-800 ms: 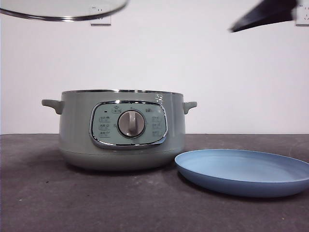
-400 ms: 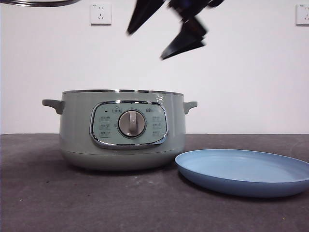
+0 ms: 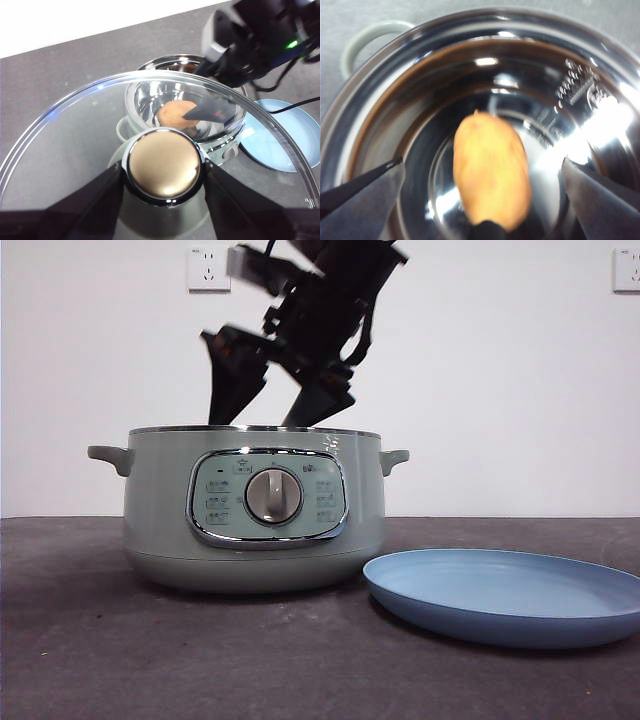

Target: Take the potato out from the steamer,put the potato on the plate,close the lid

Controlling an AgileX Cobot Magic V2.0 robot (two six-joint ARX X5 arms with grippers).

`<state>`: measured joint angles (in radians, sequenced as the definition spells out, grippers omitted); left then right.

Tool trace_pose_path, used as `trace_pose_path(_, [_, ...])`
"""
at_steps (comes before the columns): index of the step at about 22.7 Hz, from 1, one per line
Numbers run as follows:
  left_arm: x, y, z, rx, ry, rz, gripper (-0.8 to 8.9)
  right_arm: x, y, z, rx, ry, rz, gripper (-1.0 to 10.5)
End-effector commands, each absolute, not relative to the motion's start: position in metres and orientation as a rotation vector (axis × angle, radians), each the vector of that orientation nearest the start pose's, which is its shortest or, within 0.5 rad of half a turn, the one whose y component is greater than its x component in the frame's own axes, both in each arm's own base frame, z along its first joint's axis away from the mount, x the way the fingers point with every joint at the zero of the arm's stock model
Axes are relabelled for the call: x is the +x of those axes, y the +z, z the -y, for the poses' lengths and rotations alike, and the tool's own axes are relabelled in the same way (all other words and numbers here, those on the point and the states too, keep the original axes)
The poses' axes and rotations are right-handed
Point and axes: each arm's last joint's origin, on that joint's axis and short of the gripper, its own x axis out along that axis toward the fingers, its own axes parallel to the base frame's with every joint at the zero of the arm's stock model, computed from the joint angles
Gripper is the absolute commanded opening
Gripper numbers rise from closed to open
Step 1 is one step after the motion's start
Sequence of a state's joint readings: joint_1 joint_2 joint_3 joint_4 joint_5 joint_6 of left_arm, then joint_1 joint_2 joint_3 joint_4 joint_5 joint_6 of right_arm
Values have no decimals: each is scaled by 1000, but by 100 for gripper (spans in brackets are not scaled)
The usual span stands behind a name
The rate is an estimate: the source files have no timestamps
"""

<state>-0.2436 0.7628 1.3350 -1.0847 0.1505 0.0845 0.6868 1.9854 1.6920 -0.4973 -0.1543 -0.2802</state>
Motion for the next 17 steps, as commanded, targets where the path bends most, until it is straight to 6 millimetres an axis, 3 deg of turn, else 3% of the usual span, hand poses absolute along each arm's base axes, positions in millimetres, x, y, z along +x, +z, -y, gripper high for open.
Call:
trace_pose_path(1, [78, 427, 24, 91, -408, -459, -8, 346, 252, -292, -480, 909, -664, 630])
trace_pose_path(11, [78, 426, 24, 92, -409, -460, -8, 359, 214, -301, -476, 902, -726, 574])
trace_pose_path(14, [78, 426, 24, 92, -409, -460, -8, 360, 204, -301, -471, 898, -765, 409])
trace_pose_path(16, [78, 426, 24, 91, -409, -460, -8, 360, 197, -302, -477, 898, -792, 384])
trace_pose_path(17, [78, 426, 24, 91, -409, -460, -8, 360, 195, -302, -479, 899, -799, 296])
